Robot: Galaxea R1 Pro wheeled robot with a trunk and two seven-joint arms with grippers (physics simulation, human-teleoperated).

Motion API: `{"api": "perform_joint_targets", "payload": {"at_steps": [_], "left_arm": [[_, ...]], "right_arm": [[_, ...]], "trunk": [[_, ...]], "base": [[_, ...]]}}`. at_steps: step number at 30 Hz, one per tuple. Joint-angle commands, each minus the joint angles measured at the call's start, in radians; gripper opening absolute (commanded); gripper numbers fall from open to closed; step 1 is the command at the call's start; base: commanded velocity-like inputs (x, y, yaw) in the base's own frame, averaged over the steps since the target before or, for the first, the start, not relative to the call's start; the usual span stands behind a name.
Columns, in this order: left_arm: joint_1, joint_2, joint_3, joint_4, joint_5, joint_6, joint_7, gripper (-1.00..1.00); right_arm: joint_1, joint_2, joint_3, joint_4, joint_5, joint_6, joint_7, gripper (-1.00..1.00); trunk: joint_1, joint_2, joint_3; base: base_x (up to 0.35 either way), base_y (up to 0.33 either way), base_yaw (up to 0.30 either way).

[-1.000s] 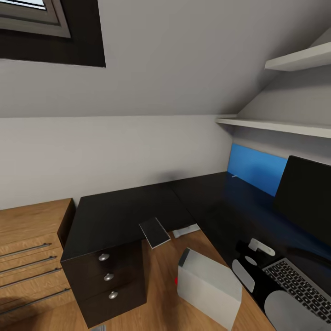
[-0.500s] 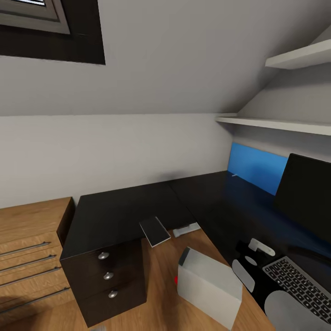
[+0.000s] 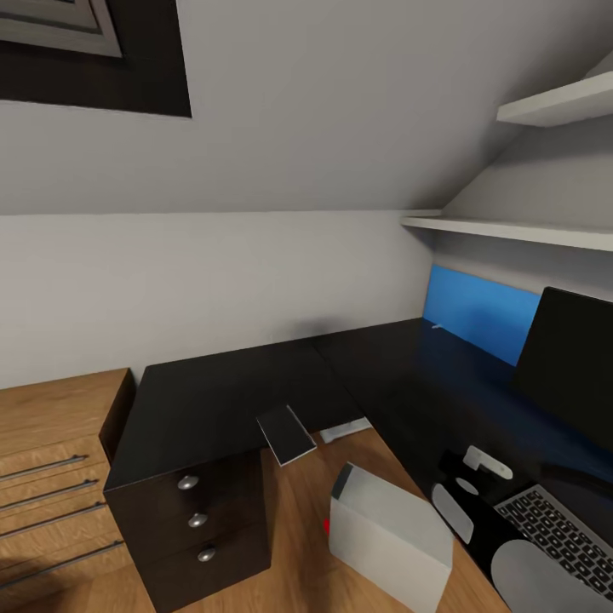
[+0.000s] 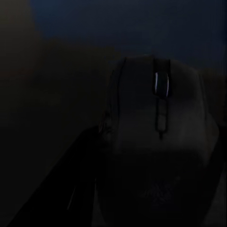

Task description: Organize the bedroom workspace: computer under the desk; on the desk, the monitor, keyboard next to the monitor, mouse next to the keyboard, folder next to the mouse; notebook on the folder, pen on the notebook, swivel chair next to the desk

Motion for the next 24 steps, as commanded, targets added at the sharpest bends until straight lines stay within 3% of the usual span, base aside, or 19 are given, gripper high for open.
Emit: {"api": "perform_joint_targets", "payload": {"at_steps": [1,3,8,19,24], "left_arm": [[-0.001,0.000,-0.002,0.000,0.009,-0.004,0.003,1.00],[-0.001,0.000,-0.002,0.000,0.009,-0.003,0.004,1.00],[-0.001,-0.001,-0.002,0.000,0.009,-0.003,0.004,1.00],[-0.001,0.001,-0.002,0.000,0.009,-0.004,0.003,1.00],[-0.001,0.001,-0.002,0.000,0.009,-0.004,0.003,1.00]], "right_arm": [[-0.001,-0.002,0.003,0.002,-0.011,-0.006,-0.005,-1.00],[-0.001,-0.008,-0.021,0.004,-0.010,-0.006,-0.007,-1.00],[-0.001,-0.025,-0.039,0.005,-0.010,-0.008,-0.015,-1.00],[-0.001,-0.029,-0.041,0.005,-0.010,-0.009,-0.017,-1.00],[-0.001,-0.029,-0.041,0.005,-0.010,-0.009,-0.017,-1.00]], "trunk": [[0.000,-0.001,-0.001],[0.000,-0.001,-0.001],[0.000,-0.001,-0.001],[0.000,-0.001,-0.001],[0.000,-0.001,-0.001]], "base": [[0.025,0.000,0.000],[0.008,0.000,0.000],[0.002,0.000,0.000],[0.009,0.000,0.000],[0.210,0.000,0.000]]}}
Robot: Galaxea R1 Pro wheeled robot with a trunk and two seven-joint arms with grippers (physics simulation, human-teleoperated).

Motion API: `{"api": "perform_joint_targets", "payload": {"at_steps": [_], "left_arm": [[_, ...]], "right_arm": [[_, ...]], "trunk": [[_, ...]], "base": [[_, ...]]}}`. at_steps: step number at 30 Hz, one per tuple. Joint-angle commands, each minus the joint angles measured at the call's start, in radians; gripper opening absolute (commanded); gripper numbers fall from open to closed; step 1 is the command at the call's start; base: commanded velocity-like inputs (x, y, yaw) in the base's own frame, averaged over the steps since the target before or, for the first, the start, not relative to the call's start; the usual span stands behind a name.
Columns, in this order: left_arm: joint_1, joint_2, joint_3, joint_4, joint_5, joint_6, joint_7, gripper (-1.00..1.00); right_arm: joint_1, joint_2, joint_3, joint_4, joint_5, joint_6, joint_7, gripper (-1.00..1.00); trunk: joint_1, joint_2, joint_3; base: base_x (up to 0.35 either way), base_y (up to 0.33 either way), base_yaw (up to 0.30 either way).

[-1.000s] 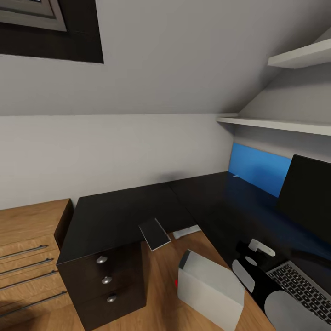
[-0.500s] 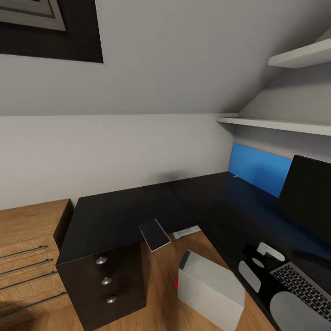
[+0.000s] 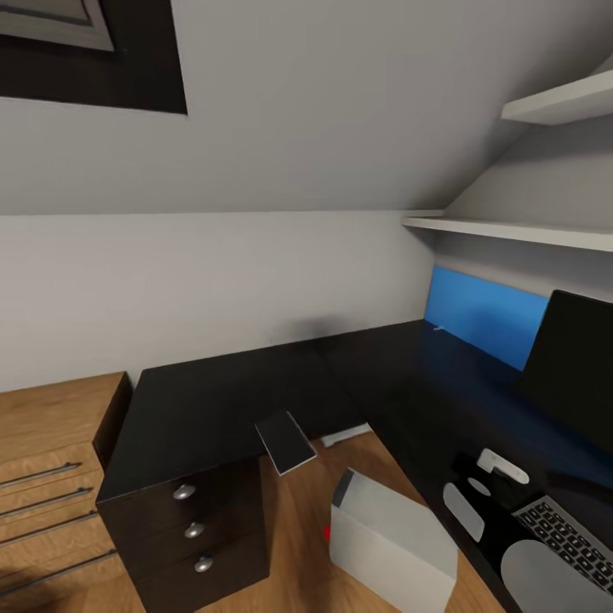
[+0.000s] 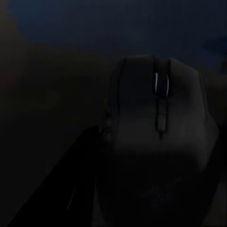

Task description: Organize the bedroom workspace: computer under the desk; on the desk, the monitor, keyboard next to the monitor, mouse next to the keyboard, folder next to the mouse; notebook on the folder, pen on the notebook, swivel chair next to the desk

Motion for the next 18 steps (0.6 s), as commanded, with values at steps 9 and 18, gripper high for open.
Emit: {"api": "perform_joint_targets", "payload": {"at_steps": [9,18], "left_arm": [[-0.001,0.000,-0.002,0.000,0.009,-0.003,0.004,1.00],[-0.001,0.000,-0.002,0.000,0.009,-0.003,0.005,1.00]], "right_arm": [[-0.001,-0.002,0.008,-0.001,-0.011,-0.006,-0.005,-1.00],[-0.001,-0.017,0.007,-0.001,-0.011,-0.002,-0.039,-1.00]], "trunk": [[0.000,-0.001,-0.001],[0.000,-0.001,-0.001]], "base": [[0.034,0.000,0.000],[0.001,0.000,0.000]]}}
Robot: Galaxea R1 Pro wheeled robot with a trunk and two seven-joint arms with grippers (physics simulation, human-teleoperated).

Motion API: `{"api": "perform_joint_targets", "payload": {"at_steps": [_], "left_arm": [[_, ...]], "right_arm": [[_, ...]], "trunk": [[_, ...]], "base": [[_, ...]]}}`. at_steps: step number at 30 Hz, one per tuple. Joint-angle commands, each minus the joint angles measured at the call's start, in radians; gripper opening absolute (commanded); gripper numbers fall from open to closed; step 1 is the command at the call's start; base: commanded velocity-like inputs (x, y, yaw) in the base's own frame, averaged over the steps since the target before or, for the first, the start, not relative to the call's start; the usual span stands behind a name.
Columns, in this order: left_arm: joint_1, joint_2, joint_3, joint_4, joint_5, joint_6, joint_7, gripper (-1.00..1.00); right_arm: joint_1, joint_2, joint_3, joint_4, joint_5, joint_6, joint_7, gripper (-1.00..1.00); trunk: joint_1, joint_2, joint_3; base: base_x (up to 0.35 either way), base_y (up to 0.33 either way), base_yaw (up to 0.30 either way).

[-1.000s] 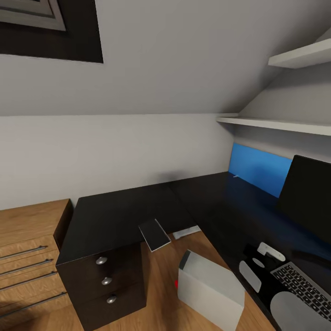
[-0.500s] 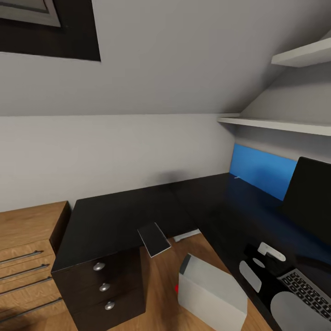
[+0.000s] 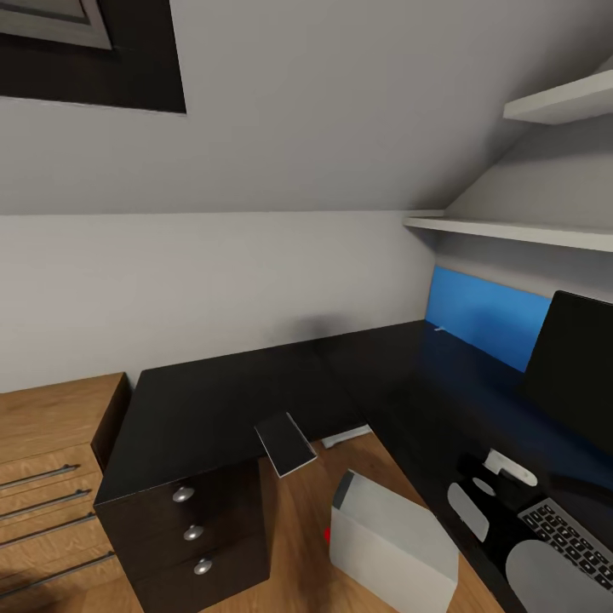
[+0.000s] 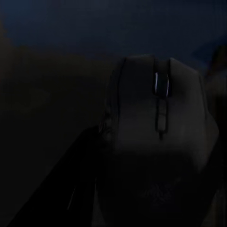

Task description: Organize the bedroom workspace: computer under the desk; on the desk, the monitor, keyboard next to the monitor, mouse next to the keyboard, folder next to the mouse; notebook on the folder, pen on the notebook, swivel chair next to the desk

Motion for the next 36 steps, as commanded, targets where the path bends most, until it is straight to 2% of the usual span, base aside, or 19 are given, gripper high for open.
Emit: {"api": "perform_joint_targets", "payload": {"at_steps": [1,36], "left_arm": [[0.000,0.000,-0.002,0.000,0.009,-0.004,0.003,1.00],[0.000,0.000,-0.002,0.000,0.009,-0.004,0.003,1.00]], "right_arm": [[-0.001,-0.002,0.008,-0.001,-0.011,-0.005,-0.012,-1.00],[-0.001,-0.002,0.007,-0.001,-0.012,-0.005,-0.024,-1.00]], "trunk": [[0.000,-0.001,-0.001],[0.000,-0.001,-0.001]], "base": [[0.000,0.000,0.000],[0.000,0.000,0.000]]}}
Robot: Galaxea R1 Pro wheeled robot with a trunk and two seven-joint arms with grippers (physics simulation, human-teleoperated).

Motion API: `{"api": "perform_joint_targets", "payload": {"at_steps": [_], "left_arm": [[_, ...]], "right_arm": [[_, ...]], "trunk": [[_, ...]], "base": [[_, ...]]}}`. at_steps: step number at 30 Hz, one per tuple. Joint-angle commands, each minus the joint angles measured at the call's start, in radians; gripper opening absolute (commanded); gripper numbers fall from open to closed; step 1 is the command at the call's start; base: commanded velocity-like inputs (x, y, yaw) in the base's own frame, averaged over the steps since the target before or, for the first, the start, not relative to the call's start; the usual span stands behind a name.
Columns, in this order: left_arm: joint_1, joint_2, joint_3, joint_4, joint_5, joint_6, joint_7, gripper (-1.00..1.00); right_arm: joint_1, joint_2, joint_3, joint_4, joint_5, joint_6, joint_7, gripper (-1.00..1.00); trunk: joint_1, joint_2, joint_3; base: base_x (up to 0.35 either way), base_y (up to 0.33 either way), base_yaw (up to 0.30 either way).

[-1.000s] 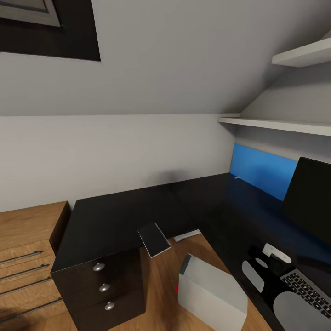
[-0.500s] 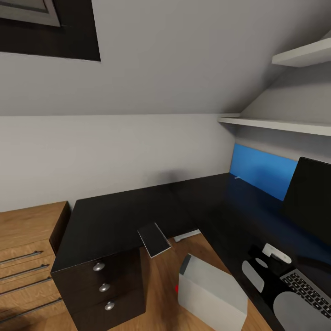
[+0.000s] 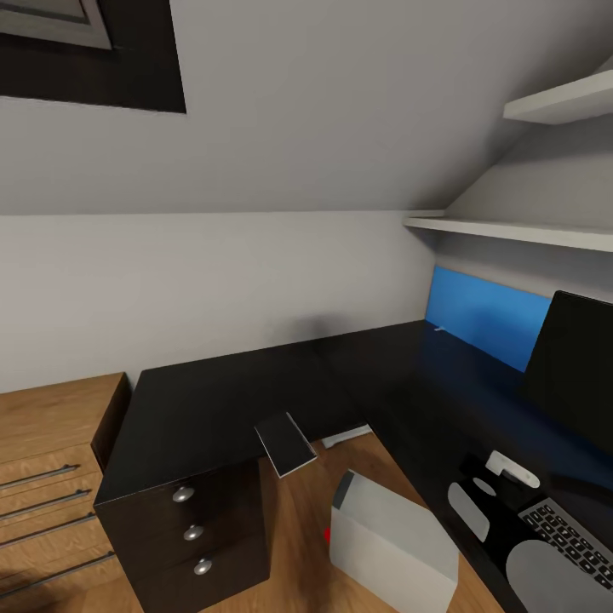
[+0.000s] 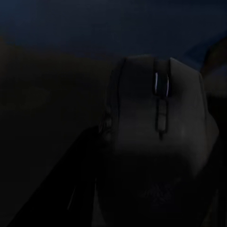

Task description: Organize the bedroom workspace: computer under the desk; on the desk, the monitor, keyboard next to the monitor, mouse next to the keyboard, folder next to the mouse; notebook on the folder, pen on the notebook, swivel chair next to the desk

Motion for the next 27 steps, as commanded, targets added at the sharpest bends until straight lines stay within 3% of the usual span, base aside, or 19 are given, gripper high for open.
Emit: {"api": "perform_joint_targets", "payload": {"at_steps": [1,7,10,27], "left_arm": [[0.000,0.000,-0.002,0.000,0.009,-0.004,0.003,1.00],[0.000,0.000,-0.002,0.000,0.009,-0.004,0.002,1.00],[0.000,0.000,-0.002,0.000,0.009,-0.004,0.003,1.00],[0.000,0.000,-0.002,0.000,0.009,-0.004,0.002,1.00]], "right_arm": [[-0.001,-0.001,0.009,-0.001,-0.011,-0.006,-0.005,-1.00],[-0.001,-0.001,0.008,-0.001,-0.010,-0.006,-0.005,-1.00],[-0.001,-0.001,0.009,-0.001,-0.010,-0.006,-0.005,-1.00],[-0.001,-0.001,0.008,-0.001,-0.010,-0.006,-0.006,-1.00]], "trunk": [[0.000,-0.001,-0.001],[0.000,-0.001,-0.001],[-0.012,0.020,0.008],[-0.012,0.020,0.008]], "base": [[0.000,0.000,0.000],[0.000,0.000,0.000],[0.000,0.000,0.000],[0.000,0.000,0.000]]}}
